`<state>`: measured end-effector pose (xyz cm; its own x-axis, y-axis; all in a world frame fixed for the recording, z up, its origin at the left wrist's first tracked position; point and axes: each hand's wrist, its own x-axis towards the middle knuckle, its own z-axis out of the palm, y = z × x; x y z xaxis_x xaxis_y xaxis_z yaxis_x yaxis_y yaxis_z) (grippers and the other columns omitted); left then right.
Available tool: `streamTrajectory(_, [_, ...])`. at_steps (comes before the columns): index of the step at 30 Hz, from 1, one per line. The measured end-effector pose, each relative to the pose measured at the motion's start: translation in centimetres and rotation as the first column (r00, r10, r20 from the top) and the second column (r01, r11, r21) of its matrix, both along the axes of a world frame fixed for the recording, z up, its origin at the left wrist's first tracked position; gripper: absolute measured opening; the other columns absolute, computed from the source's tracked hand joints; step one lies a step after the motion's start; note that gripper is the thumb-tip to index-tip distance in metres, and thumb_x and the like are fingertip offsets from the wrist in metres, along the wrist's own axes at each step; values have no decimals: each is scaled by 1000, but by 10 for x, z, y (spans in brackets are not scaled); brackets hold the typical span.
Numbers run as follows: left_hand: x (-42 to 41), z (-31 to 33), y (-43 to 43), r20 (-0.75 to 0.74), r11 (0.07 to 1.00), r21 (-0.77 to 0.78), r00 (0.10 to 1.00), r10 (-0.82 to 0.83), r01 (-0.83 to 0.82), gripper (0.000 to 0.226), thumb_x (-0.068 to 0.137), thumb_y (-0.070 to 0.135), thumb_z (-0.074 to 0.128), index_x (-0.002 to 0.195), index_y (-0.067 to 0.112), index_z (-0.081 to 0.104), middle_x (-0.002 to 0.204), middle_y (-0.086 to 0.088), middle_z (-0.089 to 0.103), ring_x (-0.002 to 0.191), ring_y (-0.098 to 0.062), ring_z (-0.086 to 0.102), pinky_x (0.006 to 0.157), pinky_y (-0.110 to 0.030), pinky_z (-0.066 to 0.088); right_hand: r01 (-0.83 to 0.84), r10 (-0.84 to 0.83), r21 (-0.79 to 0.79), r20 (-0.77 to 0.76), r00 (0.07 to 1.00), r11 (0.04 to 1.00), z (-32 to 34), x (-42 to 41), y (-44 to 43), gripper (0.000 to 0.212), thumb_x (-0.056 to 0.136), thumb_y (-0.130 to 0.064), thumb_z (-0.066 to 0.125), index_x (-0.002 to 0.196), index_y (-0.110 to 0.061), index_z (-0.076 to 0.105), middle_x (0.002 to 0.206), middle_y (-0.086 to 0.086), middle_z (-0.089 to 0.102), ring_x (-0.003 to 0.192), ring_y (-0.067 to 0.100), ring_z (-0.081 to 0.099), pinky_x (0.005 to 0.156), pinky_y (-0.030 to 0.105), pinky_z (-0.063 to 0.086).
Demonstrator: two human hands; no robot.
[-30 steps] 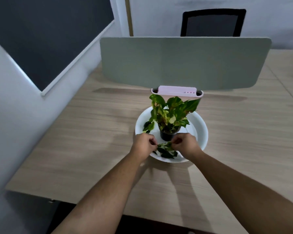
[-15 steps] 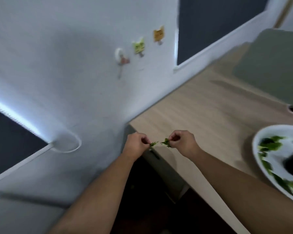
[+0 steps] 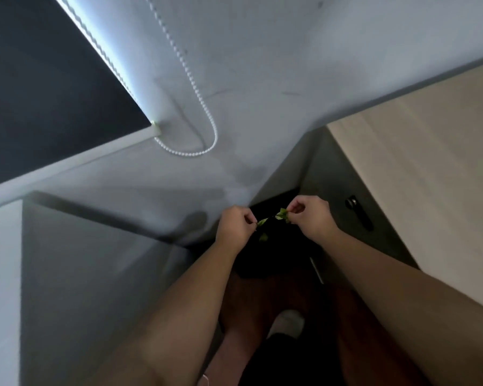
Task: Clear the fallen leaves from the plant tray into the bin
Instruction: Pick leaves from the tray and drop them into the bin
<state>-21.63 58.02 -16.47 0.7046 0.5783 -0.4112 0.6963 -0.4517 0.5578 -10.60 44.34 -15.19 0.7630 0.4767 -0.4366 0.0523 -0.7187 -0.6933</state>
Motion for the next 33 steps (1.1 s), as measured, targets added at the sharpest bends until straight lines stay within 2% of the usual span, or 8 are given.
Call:
streamTrajectory(3, [6, -27, 9, -27, 999, -36, 999, 29, -30, 12, 75, 16, 74, 87, 12, 72, 87, -9, 74, 77, -20, 66, 72, -27, 53, -9, 8, -29, -9, 1000, 1000, -27, 4, 11, 9, 81, -6, 64, 78, -12, 70, 89, 11, 69, 79, 18, 60, 66, 19, 47])
streamTrajectory(7, [10, -44, 15, -82, 999, -38, 996, -37, 34, 36, 81, 38, 68, 111, 19, 66, 110, -3, 71, 101, -22, 65, 89, -39, 54, -87, 80, -139, -51, 995, 987, -47, 10, 7, 22, 87, -8, 54, 103, -12, 70, 120, 12, 64, 103, 24, 62, 82, 17, 42])
streamTrajectory(12, [21, -33, 18, -63, 999, -31, 997, -40, 38, 22, 83, 34, 64, 100, 22, 69, 103, -2, 74, 97, -22, 67, 87, -39, 56, -81, 73, -149, -59, 996, 985, -30, 23, -3, 31, 87, -1, 44, 97, -14, 70, 109, 17, 66, 53, 12, 51, 34, 4, 33])
streamTrajectory(14, [32, -19, 17, -22, 999, -25, 999, -25, 24, 14, 82, 29, 65, 91, 19, 71, 94, -6, 75, 91, -24, 69, 85, -37, 56, -52, 49, -126, -27, 998, 991, -11, 26, -1, 32, 86, -1, 44, 95, -16, 71, 104, 15, 69, 57, 16, 56, 45, 9, 41])
streamTrajectory(17, [57, 14, 9, 82, 999, -6, 996, -44, 44, 10, 82, 21, 65, 86, 14, 72, 88, -10, 76, 87, -25, 70, 85, -33, 55, -22, 25, -65, 46, 999, 998, 27, 33, -1, 30, 84, -2, 47, 95, -14, 72, 105, 10, 71, 89, 20, 64, 77, 15, 41])
streamTrajectory(22, [111, 81, -25, 191, 966, 93, 948, -255, 241, 11, 85, 22, 62, 87, 16, 71, 92, -8, 76, 88, -24, 69, 82, -32, 54, 79, -87, 47, 216, 973, 996, 101, 50, -39, 23, 84, -3, 51, 92, -10, 72, 97, 10, 73, 84, 19, 63, 73, 12, 39])
streamTrajectory(29, [174, 159, -162, 309, 806, 167, 746, -590, 568, 9, 83, 25, 61, 81, 21, 69, 85, 0, 74, 80, -19, 67, 76, -31, 55, 380, -391, 100, 333, 858, 919, 169, 51, -194, 26, 84, -1, 48, 87, -12, 71, 90, 10, 72, 72, 18, 60, 52, -1, 39])
streamTrajectory(33, [179, 179, -271, 304, 620, 189, 555, -774, 761, 8, 82, 24, 61, 81, 21, 69, 88, 2, 74, 82, -18, 67, 78, -32, 55, 572, -551, 68, 381, 742, 817, 180, 18, -297, 25, 81, -4, 51, 81, -19, 71, 75, 6, 69, 60, 18, 58, 48, 12, 37])
